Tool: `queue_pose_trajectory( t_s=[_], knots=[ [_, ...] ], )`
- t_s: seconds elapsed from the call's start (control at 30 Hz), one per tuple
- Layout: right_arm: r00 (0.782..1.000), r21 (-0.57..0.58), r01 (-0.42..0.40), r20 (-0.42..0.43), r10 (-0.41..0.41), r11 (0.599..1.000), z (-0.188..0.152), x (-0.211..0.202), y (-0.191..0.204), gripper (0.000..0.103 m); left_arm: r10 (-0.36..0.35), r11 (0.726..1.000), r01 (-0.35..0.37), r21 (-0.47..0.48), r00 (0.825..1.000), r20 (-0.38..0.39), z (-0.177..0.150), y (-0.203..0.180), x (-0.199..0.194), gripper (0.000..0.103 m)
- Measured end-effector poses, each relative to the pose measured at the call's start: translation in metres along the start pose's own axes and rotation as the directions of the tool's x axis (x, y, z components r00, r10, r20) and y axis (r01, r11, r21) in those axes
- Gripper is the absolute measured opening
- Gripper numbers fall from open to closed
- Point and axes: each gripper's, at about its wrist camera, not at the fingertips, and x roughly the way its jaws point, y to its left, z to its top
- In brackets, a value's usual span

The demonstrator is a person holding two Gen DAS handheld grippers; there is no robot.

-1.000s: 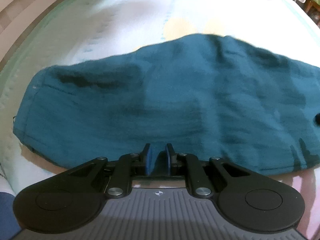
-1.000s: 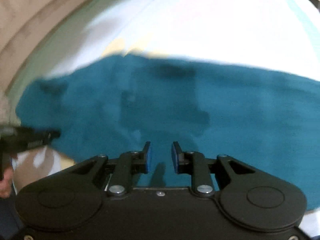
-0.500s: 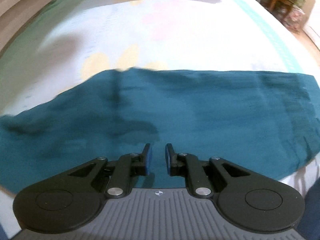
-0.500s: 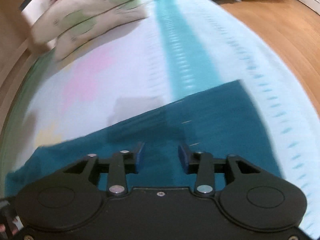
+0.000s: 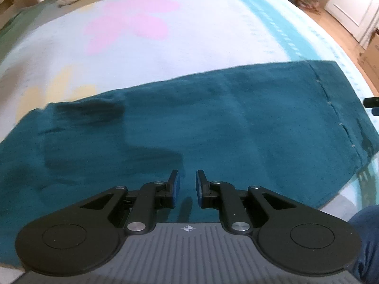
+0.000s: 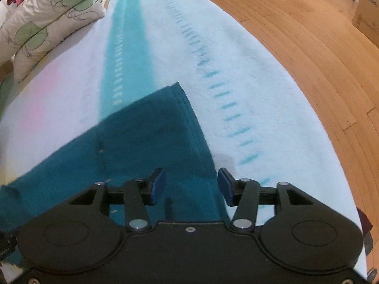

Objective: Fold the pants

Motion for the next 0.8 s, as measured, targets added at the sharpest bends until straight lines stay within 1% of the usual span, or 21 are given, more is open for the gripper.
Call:
queue_pose_trajectory(
  t_s=[0.17,0.3,0.4,0.5,0.67,0.73,0.8],
  knots=[
    [0.998,-0.024,-0.06,-0.027,0.059,0.998,-0.009,0.011,-0.009,0.063,-0.011,1.0,0.012,0.019,1.0,-0.029,-0.002,-0.016,0.015,0.015],
    [0.992,-0.01,-0.123,0.004,0.123,0.992,-0.013,0.015,-0.021,0.064,-0.017,1.0,0.017,0.001,0.998,-0.064,-0.002,-0.019,0.029,0.015],
    [0.987,0.006,-0.161,0.006,0.161,0.987,-0.012,0.017,-0.028,0.064,-0.006,1.0,0.006,-0.009,0.999,-0.051,-0.004,-0.02,0.03,0.015],
    [0.984,0.0,-0.18,-0.001,0.18,0.984,-0.009,0.019,-0.03,0.064,0.005,1.0,-0.005,-0.003,0.999,-0.05,-0.001,-0.023,0.033,0.015],
    [0.983,-0.031,-0.182,0.002,0.182,0.983,-0.004,0.024,-0.024,0.064,0.001,0.999,-0.003,-0.039,0.999,-0.052,0.001,-0.018,0.029,0.015],
    [0.984,-0.041,-0.175,0.01,0.175,0.984,-0.003,0.025,-0.023,0.061,-0.004,0.999,0.001,-0.048,0.999,-0.053,0.0,-0.015,0.028,0.015],
    [0.991,-0.062,-0.134,0.016,0.135,0.989,-0.004,0.024,-0.021,0.048,-0.008,0.999,0.005,-0.05,0.999,-0.052,-0.003,-0.011,0.023,0.015]
  ],
)
